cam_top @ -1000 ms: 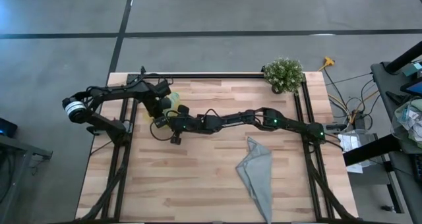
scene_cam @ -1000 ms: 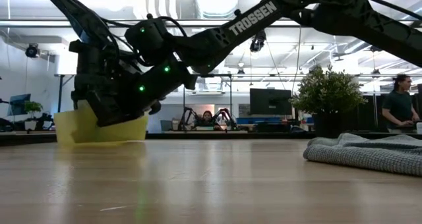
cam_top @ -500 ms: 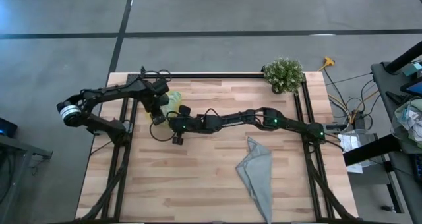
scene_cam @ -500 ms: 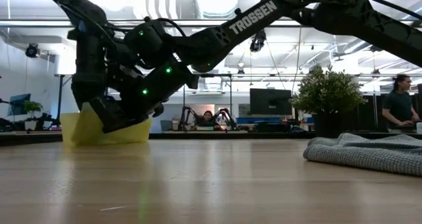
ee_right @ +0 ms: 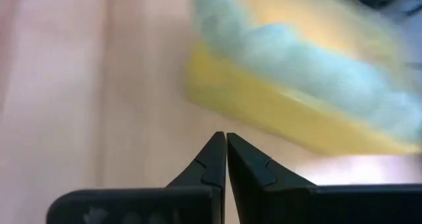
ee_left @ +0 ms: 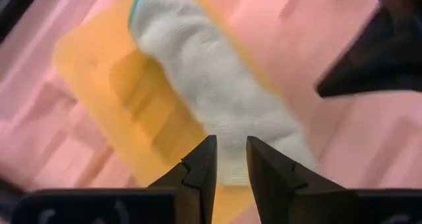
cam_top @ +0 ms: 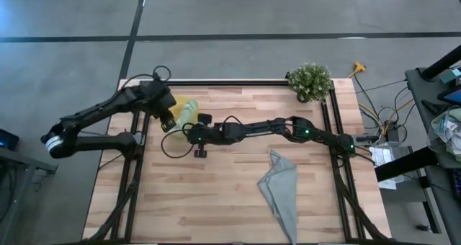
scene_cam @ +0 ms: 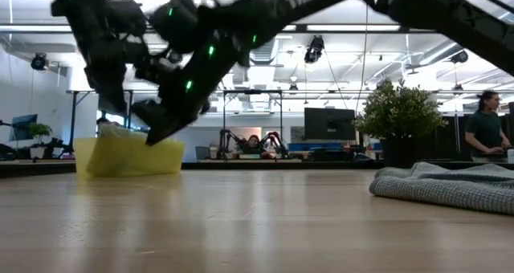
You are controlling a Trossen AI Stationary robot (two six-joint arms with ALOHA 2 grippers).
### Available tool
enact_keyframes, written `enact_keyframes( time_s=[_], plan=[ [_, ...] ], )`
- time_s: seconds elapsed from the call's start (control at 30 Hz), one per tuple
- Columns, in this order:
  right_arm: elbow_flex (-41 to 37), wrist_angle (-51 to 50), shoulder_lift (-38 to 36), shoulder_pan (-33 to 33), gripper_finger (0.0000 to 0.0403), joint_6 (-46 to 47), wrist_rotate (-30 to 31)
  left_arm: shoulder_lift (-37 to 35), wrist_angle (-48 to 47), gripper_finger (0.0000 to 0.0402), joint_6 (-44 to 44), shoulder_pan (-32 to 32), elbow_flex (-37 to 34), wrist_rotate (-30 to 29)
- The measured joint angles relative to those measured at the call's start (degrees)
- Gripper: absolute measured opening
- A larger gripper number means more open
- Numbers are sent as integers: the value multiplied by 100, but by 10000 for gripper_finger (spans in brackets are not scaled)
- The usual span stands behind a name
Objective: Roll microfiber towels into tight, uniform cylinder then place into a basket
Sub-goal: Fold the gray towel
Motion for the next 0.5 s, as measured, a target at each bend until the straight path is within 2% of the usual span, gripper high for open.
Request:
enact_keyframes(
  time_s=[0.1,0.3,0.4,0.5],
  plan=[
    [-27,-291,-300,-5,9,-154,452,-300,7,67,-147,-4,-44,165],
    [-41,-1334,-898,-5,9,-132,493,-762,92,67,-115,-120,-123,174],
    [-167,-1958,-1252,32,9,76,495,-992,478,67,-108,-364,-123,196],
    [-667,-2265,-1722,114,9,286,496,-1229,1053,67,-120,-777,-123,280]
  ],
)
